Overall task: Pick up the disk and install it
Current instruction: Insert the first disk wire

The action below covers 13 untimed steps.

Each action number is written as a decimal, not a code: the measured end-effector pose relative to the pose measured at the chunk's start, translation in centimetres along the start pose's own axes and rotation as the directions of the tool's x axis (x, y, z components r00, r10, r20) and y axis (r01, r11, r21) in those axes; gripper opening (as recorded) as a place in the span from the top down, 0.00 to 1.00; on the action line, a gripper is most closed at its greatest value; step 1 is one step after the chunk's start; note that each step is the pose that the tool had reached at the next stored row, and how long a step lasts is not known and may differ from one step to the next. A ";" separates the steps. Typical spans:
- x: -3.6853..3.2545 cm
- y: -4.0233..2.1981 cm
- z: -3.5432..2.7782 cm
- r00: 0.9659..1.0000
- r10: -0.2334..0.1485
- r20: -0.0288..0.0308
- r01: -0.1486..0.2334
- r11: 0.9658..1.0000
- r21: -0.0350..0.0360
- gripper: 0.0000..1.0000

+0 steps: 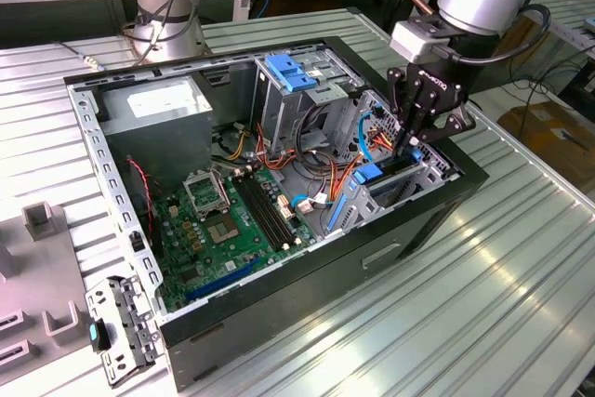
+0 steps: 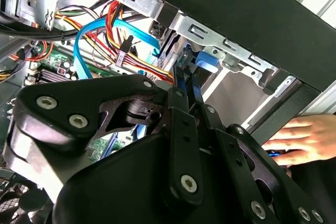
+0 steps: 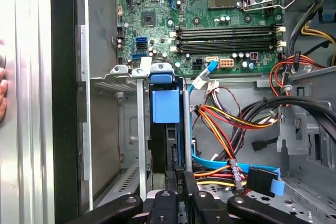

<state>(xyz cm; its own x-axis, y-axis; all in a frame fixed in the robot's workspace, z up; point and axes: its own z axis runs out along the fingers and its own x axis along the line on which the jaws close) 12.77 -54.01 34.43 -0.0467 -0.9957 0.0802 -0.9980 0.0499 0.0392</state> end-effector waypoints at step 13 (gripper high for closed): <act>0.20 0.41 0.03 1.000 0.001 0.002 -0.001 1.000 0.019 0.83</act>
<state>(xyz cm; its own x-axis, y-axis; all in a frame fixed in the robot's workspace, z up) 12.35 -54.19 34.43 -0.0478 -0.9958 0.0783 -0.9986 0.0495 0.0206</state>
